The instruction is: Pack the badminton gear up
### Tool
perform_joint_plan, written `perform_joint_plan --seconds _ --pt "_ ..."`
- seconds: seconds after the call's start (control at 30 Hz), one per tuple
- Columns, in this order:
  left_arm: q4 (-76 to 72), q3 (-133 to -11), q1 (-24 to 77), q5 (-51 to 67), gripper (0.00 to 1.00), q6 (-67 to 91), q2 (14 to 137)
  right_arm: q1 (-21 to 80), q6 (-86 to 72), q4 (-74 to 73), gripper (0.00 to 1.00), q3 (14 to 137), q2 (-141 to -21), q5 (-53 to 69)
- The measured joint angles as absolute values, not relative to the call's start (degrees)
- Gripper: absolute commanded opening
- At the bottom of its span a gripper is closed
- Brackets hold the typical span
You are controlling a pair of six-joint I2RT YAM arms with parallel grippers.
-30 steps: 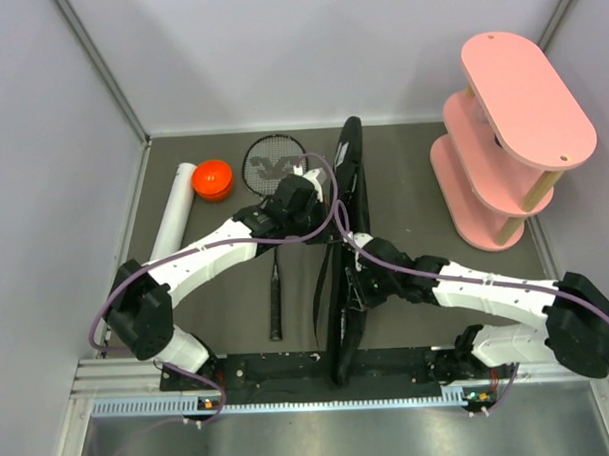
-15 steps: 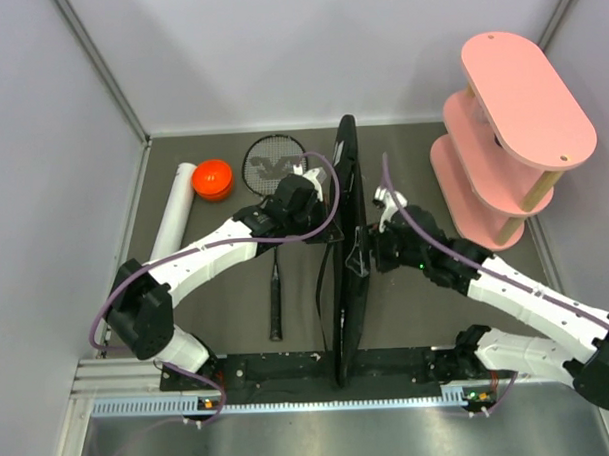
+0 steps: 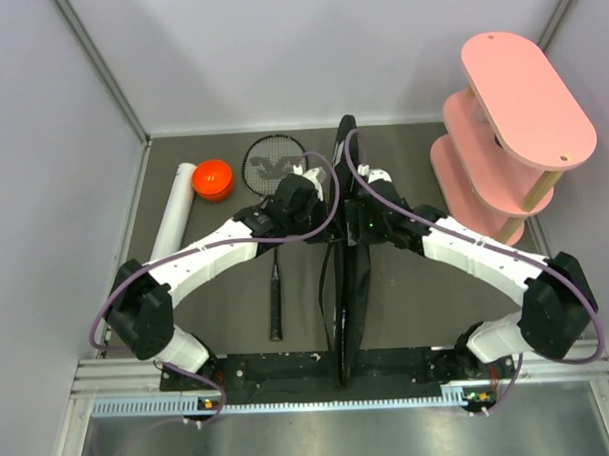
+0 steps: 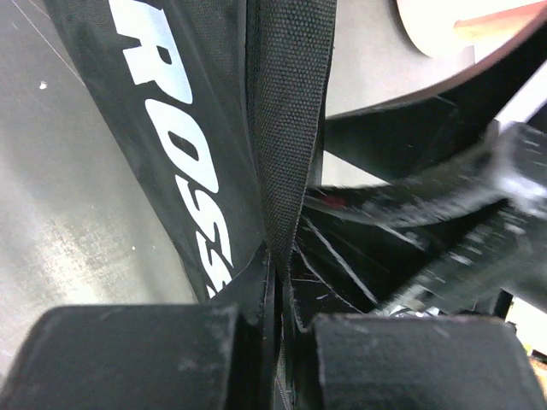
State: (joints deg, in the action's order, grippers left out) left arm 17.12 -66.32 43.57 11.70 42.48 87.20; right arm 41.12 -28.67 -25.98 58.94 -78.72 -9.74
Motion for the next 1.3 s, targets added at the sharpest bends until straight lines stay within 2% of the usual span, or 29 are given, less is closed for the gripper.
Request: perform_joint_plan --seconds 0.03,0.07,0.13,0.17,0.23,0.27,0.33,0.37,0.4,0.57,0.73,0.9,0.93,0.97,1.03,1.07,1.2,1.3 --pt "17.15 -66.32 43.62 11.73 0.0 42.54 87.2 41.43 -28.71 -25.93 0.59 59.07 -79.66 -10.37" --pt "17.1 -66.3 43.66 11.73 0.0 42.59 87.2 41.63 -28.73 -26.0 0.49 59.2 -80.51 -11.03" --pt "17.08 -66.3 43.68 11.75 0.0 42.74 87.2 42.39 -28.62 -26.09 0.39 59.29 -82.08 -12.32" --pt "17.08 -66.3 43.68 11.75 0.0 42.74 87.2 42.72 -28.53 -26.26 0.3 59.29 -82.56 -13.02" --pt "17.1 -66.3 43.7 11.7 0.0 42.74 87.2 43.05 -28.42 -26.74 0.23 59.29 -82.78 -14.5" --pt "17.1 -66.3 43.7 11.7 0.0 42.74 87.2 43.13 -28.14 -26.81 0.13 59.29 -82.7 -15.31" --pt "17.1 -66.3 43.7 11.62 0.0 42.72 87.2 43.13 -27.31 -27.2 0.09 59.29 -82.35 -16.97" --pt "17.12 -66.3 43.7 11.6 0.0 42.7 87.2 43.13 -26.94 -27.42 0.03 59.29 -82.17 -17.47" --pt "17.12 -66.3 43.72 11.49 0.0 42.7 87.2 43.13 -26.52 -27.66 0.0 59.29 -81.87 -18.17" --pt "17.87 -66.5 43.72 10.85 0.0 41.65 87.2 42.5 -24.14 -28.75 0.0 59.4 -79.35 -16.82" --pt "18.46 -67.48 43.2 9.58 0.0 39.46 88.23 34.44 -22.92 -26.33 0.0 58.06 -74.06 -2.39" --pt "18.96 -69.63 41.43 10.59 0.0 37.54 92.05 28.6 -21.34 -21.78 0.0 55.35 -72.31 6.83" --pt "19.42 -70.43 41.19 10.94 0.02 37.21 93.21 28.21 -21.06 -21.1 0.0 55.13 -72.53 8.14" --pt "19.84 -71.07 40.99 11.05 0.13 36.93 94.02 27.83 -20.99 -20.64 0.0 55.07 -72.9 9.52" --pt "20.43 -72.01 40.73 11.05 0.28 35.7 95.35 27.2 -20.99 -19.33 0.0 54.76 -73.78 12.08" --pt "20.71 -72.07 40.51 11.07 0.41 35.22 95.55 27.05 -20.99 -19.27 0.0 54.68 -74.04 12.69" --pt "21.85 -71.22 39.31 10.63 0.59 33.12 93.84 26.13 -20.99 -18.85 0.0 53.74 -74.32 14.55" --pt "22.7 -68.31 38.06 10.44 0.63 31.35 88.86 25.69 -20.73 -18.7 0.0 53.65 -74.32 15.2"
